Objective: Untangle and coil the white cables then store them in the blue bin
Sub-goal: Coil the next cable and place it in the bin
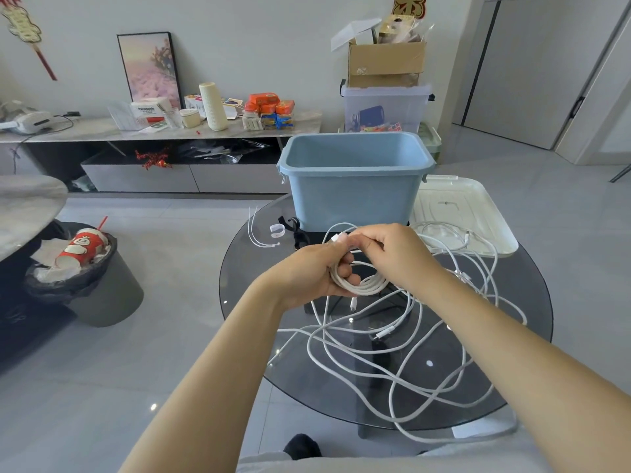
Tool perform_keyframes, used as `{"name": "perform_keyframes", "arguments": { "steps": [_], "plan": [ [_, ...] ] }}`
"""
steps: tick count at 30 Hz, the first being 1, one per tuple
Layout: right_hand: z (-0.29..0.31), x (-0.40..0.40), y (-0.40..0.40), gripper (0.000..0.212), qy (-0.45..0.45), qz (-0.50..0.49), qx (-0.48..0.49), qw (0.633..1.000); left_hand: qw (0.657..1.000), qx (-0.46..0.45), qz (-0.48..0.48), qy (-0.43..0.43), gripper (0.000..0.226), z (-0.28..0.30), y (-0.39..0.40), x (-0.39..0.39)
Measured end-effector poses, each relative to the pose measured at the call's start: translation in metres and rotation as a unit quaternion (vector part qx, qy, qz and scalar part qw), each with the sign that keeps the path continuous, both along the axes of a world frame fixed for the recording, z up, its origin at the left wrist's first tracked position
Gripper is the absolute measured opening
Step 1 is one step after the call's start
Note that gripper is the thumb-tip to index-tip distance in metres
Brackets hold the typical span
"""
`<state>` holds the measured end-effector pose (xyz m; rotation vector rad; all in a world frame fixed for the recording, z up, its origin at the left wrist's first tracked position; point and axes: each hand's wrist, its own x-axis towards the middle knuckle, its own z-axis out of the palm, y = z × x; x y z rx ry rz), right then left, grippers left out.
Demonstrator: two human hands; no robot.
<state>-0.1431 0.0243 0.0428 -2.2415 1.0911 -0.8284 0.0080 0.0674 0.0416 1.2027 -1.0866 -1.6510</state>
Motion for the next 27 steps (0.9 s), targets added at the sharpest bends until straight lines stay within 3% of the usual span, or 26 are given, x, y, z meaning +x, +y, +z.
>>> {"name": "perform_keyframes", "arguments": {
  "steps": [4, 8, 10, 13, 15, 20, 22, 25, 27],
  "plan": [
    [-0.004, 0.001, -0.001, 0.015, -0.108, -0.04, 0.116, 0.987, 0.999, -0.027, 0.017, -0.025, 0.027, 0.0, 0.001, -0.003],
    [0.002, 0.001, 0.0, 0.036, -0.264, -0.051, 0.35, 0.897, 0.99, -0.024, 0.123, 0.057, 0.031, 0.001, -0.004, -0.005],
    [0.002, 0.005, 0.003, 0.039, -0.296, -0.04, 0.381, 0.875, 0.984, -0.042, 0.158, 0.065, 0.033, 0.001, -0.005, -0.01],
    [0.0, 0.012, 0.005, 0.038, -0.326, -0.064, 0.355, 0.874, 0.982, -0.062, 0.173, 0.039, 0.037, -0.002, -0.006, -0.019],
    [-0.002, 0.013, 0.004, 0.038, -0.329, -0.081, 0.329, 0.881, 0.98, -0.07, 0.182, -0.029, 0.039, -0.003, -0.006, -0.021],
    [-0.004, 0.014, -0.003, 0.039, -0.19, -0.125, 0.162, 0.96, 0.961, -0.085, 0.129, -0.228, 0.033, -0.002, -0.003, -0.019],
    [-0.004, 0.013, -0.007, 0.039, -0.151, -0.125, 0.129, 0.972, 0.978, -0.05, 0.099, -0.176, 0.036, -0.004, -0.004, -0.017],
    [-0.002, 0.01, -0.01, 0.038, -0.08, -0.118, 0.109, 0.984, 0.997, 0.019, 0.079, -0.019, 0.034, -0.005, -0.002, -0.01],
    [-0.003, 0.009, -0.011, 0.039, -0.063, -0.1, 0.118, 0.986, 0.997, 0.043, 0.066, 0.015, 0.036, -0.003, -0.001, -0.002]
  ]
}}
